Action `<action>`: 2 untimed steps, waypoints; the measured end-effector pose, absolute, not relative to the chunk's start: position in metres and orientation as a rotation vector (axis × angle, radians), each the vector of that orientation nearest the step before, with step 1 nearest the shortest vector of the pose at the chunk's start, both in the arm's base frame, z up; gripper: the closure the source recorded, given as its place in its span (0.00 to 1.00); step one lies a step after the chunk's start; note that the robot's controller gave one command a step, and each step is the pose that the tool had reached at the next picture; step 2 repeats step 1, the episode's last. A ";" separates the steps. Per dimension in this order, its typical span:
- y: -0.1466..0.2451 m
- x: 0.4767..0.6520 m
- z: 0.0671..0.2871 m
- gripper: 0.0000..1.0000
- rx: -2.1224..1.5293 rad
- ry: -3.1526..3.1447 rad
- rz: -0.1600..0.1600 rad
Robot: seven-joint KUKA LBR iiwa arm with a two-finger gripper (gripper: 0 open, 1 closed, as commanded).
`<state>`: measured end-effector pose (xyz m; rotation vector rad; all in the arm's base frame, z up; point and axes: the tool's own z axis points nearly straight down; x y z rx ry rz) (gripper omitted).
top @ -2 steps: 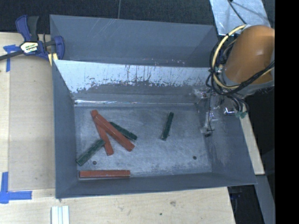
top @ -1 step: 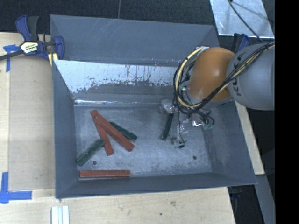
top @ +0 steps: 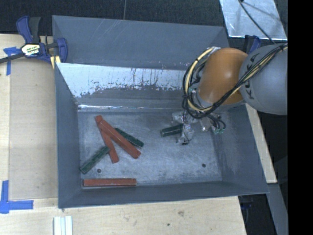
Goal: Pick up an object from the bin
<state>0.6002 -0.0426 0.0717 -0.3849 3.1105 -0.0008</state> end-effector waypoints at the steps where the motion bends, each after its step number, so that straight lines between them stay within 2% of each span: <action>1: -0.071 0.595 0.247 1.00 -0.719 3.046 -0.007; 2: -0.071 0.595 0.247 1.00 -0.719 3.046 -0.007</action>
Offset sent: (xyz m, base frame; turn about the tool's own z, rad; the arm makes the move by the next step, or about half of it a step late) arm -0.0080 -0.0270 0.1702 -0.2202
